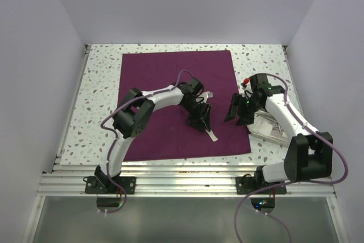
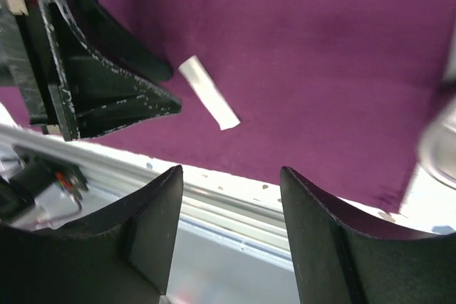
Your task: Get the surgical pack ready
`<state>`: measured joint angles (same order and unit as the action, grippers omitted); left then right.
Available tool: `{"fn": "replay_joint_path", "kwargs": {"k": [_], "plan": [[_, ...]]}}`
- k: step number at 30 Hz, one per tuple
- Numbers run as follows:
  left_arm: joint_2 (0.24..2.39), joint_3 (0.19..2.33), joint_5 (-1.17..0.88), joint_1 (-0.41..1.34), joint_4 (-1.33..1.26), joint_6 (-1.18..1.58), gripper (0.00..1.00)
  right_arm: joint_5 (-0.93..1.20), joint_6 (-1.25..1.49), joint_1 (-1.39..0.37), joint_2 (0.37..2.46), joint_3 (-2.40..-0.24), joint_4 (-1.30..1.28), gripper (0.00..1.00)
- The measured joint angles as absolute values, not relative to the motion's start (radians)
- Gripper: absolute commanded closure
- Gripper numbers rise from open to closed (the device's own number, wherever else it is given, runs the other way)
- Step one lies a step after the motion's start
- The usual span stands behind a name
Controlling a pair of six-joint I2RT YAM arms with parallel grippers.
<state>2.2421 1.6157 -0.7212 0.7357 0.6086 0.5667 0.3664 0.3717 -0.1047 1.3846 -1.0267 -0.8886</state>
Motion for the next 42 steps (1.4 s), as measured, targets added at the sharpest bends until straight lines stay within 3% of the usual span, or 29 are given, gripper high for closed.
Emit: {"fn": "replay_joint_path", "kwargs": {"k": [5, 15, 25, 42], "plan": [[2.179, 1.591, -0.622, 0.723, 0.616, 0.556, 0.49, 0.39, 0.371, -0.208, 1.461, -1.014, -0.846, 0.45], [1.869, 1.328, -0.479, 0.575, 0.615, 0.508, 0.48, 0.356, 0.375, -0.397, 1.594, -0.991, -0.794, 0.48], [1.839, 1.256, -0.461, 0.553, 0.614, 0.482, 0.48, 0.153, 0.357, -0.557, 1.737, -1.163, -0.826, 0.45], [1.802, 1.245, -0.472, 0.505, 0.614, 0.459, 0.48, 0.042, 0.34, -0.603, 1.827, -1.209, -0.862, 0.46]]}}
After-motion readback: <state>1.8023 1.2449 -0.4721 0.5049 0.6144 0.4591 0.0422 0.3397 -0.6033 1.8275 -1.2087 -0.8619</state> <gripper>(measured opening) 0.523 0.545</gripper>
